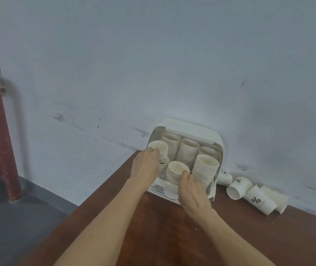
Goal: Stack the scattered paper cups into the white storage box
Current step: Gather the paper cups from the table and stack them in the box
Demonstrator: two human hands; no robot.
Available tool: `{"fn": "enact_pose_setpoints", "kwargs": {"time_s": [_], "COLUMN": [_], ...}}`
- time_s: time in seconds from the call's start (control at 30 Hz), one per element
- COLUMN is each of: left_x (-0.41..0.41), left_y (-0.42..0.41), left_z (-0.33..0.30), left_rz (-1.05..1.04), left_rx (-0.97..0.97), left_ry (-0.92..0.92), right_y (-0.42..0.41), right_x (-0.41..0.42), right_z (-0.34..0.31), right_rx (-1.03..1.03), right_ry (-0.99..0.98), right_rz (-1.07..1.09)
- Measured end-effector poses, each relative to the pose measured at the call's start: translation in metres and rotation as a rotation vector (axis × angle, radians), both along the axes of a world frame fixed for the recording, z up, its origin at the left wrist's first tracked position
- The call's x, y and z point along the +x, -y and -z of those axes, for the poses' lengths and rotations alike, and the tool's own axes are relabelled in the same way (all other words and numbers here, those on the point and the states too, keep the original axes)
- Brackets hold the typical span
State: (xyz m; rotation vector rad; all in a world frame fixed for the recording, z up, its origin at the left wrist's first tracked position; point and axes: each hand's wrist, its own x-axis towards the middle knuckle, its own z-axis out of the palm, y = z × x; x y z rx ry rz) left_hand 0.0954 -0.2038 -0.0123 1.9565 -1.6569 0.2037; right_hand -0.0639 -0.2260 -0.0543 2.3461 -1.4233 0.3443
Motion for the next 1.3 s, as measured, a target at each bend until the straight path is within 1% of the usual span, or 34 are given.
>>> {"fn": "enact_pose_setpoints", "kwargs": {"time_s": [0.07,0.2,0.3,0.33,0.4,0.5,0.67,0.77,0.9,1.17,1.23,1.3], "left_x": [0.0,0.001,-0.002,-0.003,-0.004,-0.007,-0.011,-0.011,-0.012,-0.015,-0.017,-0.017], "left_y": [-0.001,0.001,0.003,0.004,0.005,0.006,0.001,0.0,0.001,0.002,0.0,0.0], "left_z": [-0.001,0.001,0.007,0.009,0.013,0.019,0.028,0.029,0.031,0.036,0.039,0.039], "left_rz": [-0.021,-0.023,0.013,0.024,0.029,0.037,0.044,0.041,0.046,0.019,0.01,0.006], "left_rx": [-0.006,0.017,0.081,0.099,0.098,0.097,0.116,0.109,0.115,0.049,0.032,0.015], "left_ry": [0.053,0.179,0.197,0.207,0.227,0.247,0.207,0.183,0.176,0.083,0.064,0.054], "right_y": [-0.001,-0.002,-0.001,-0.003,-0.004,-0.003,-0.005,-0.006,-0.003,-0.007,-0.01,-0.011], "right_x": [0.0,0.002,0.003,0.003,0.003,0.002,0.002,0.002,-0.001,-0.003,-0.004,-0.006], "right_z": [0.0,0.0,-0.003,-0.003,-0.004,-0.005,-0.003,-0.005,-0.001,-0.009,-0.013,-0.015], "right_rx": [0.025,-0.003,-0.039,-0.018,0.027,-0.002,-0.063,-0.124,-0.142,-0.061,-0.012,0.014], "right_ry": [0.009,0.017,0.015,0.006,-0.001,0.004,-0.039,-0.001,0.001,0.06,0.036,0.034], "right_rz": [0.001,0.028,0.061,0.067,0.058,0.085,0.068,0.057,0.028,0.028,0.064,0.044]}}
